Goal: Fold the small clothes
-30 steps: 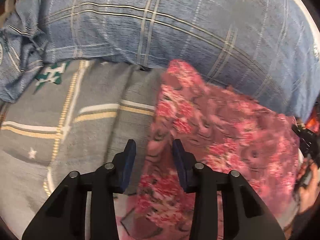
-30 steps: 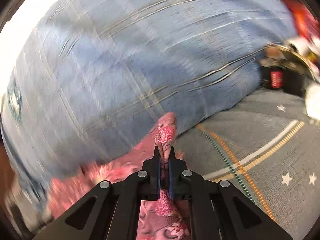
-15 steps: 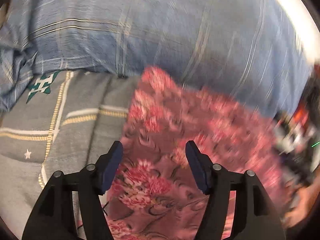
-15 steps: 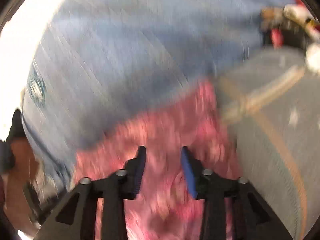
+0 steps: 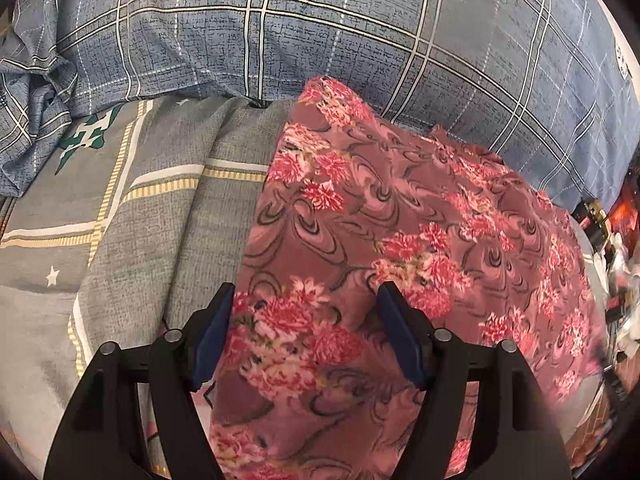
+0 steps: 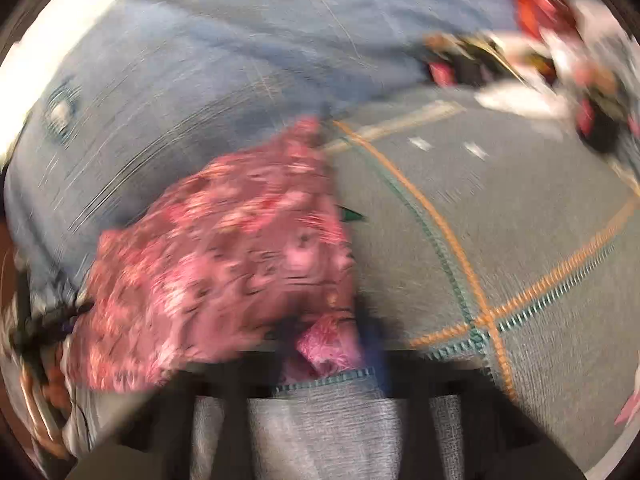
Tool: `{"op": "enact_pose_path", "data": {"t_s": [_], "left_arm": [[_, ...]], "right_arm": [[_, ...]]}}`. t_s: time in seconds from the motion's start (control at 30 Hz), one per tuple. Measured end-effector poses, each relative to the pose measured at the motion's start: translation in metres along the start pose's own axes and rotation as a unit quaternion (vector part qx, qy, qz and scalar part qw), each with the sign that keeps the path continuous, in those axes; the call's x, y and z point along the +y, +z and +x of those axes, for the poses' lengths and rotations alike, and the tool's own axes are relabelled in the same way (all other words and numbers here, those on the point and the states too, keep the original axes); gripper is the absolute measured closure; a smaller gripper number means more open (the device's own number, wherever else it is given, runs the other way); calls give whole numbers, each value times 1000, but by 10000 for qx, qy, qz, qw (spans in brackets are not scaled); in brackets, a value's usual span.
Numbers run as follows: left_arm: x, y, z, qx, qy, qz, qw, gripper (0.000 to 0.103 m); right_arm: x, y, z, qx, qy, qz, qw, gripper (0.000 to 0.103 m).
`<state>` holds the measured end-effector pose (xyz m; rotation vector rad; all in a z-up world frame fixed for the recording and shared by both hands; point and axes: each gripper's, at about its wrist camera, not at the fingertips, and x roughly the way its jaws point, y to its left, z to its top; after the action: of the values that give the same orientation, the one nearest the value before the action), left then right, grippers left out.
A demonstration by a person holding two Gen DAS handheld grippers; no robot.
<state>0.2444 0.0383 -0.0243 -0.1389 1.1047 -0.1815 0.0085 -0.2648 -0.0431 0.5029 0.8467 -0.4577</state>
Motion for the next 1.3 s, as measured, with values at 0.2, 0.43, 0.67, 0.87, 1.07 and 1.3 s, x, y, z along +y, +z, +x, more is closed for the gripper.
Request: {"op": "enact_pose_path", "data": {"t_s": [0.2, 0.43, 0.67, 0.87, 1.07, 1.3], "left_arm": [[3, 2, 8, 67, 50, -21, 10000, 27], [26, 11, -32, -426, -377, -410, 9975, 27], [22, 9, 0, 61, 19, -315, 9995, 26], [24, 12, 4, 169, 79, -283, 9994, 19], [35, 19, -7, -36, 5, -506, 9987, 19], [30, 18, 12, 237, 551, -294, 9978, 17]], "right_arm": [[-42, -7, 8, 436, -279, 501, 9974, 99], [0, 12, -33, -497, -4, 261, 9984, 79], [69, 15, 16, -385, 365, -448, 9976, 70], [85, -1, 52, -50, -559, -881, 9945, 64], [90, 17, 39, -439, -242, -633, 9967, 58], [81, 10, 58, -155, -877, -749, 9932, 56]]}}
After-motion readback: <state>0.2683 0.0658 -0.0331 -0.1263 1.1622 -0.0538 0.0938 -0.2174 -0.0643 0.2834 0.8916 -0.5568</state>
